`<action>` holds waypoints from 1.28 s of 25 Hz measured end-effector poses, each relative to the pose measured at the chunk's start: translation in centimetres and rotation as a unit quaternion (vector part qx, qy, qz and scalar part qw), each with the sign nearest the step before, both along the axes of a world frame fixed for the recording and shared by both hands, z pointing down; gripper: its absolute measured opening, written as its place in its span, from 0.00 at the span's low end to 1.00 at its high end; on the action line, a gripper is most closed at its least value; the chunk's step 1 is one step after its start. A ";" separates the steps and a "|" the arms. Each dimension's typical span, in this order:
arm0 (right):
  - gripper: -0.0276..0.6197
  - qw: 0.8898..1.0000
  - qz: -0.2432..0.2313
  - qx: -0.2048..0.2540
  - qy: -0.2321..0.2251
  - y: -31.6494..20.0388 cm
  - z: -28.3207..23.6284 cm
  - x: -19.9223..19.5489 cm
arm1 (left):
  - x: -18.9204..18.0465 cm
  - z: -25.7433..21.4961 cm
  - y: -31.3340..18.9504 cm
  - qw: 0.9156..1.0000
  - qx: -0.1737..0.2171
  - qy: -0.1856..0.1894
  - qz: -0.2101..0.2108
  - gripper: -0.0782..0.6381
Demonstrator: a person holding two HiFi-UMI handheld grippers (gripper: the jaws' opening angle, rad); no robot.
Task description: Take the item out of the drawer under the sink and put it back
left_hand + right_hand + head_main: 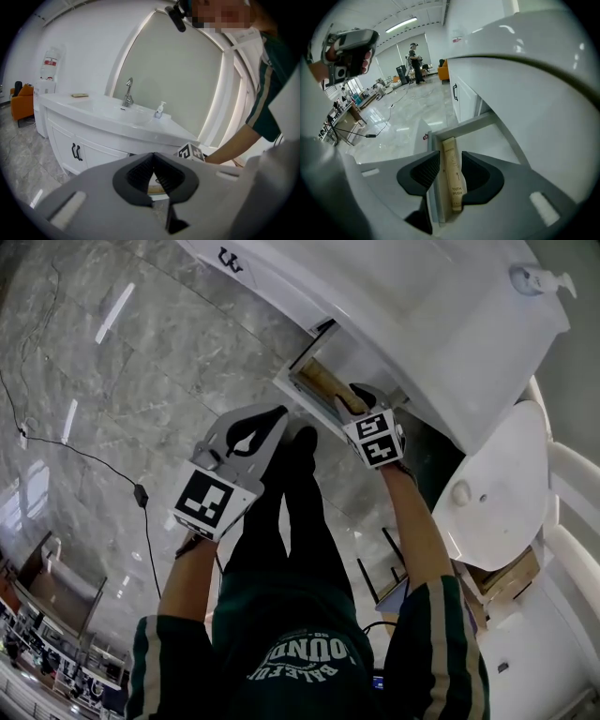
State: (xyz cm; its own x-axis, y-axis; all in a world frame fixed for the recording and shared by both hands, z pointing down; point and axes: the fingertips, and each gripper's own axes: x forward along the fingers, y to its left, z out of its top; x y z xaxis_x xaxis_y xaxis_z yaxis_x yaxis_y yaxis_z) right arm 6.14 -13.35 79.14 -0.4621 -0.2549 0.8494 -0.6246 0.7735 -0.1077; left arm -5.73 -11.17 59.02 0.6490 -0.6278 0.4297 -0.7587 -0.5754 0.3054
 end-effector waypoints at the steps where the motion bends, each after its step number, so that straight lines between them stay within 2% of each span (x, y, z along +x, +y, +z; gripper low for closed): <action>1: 0.23 1.000 0.001 -0.006 0.003 -0.1 0.7 0.0 | -0.1 0.3 0.0 1.000 -0.003 0.000 -0.001 0.18; 4: 0.23 1.000 -0.003 -0.026 0.016 -0.2 3.0 -0.1 | -0.3 1.0 0.2 1.000 -0.026 0.002 -0.008 0.18; 13: 0.23 0.994 -0.007 -0.083 0.067 0.2 8.7 1.0 | -1.6 3.1 0.9 0.999 -0.052 0.000 -0.014 0.18; 23: 0.23 0.989 -0.014 -0.120 0.085 0.4 11.6 0.7 | -2.7 3.8 0.9 0.998 -0.065 0.003 -0.026 0.18; 30: 0.23 0.985 -0.001 -0.137 0.108 0.1 11.8 1.1 | -3.1 3.9 0.9 0.997 -0.069 0.004 -0.029 0.18; 32: 0.19 0.983 -0.011 -0.143 0.111 0.5 12.0 1.1 | -3.3 3.9 0.9 0.998 -0.062 0.004 -0.027 0.18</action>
State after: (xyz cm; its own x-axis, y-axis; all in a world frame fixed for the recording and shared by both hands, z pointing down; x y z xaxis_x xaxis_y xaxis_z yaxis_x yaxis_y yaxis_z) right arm 7.20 -12.89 91.09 -0.2601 0.0170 0.9654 -0.6407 0.7450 -0.1857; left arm -9.00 -10.30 62.96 0.6188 -0.6043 0.5019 -0.7853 -0.4908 0.3773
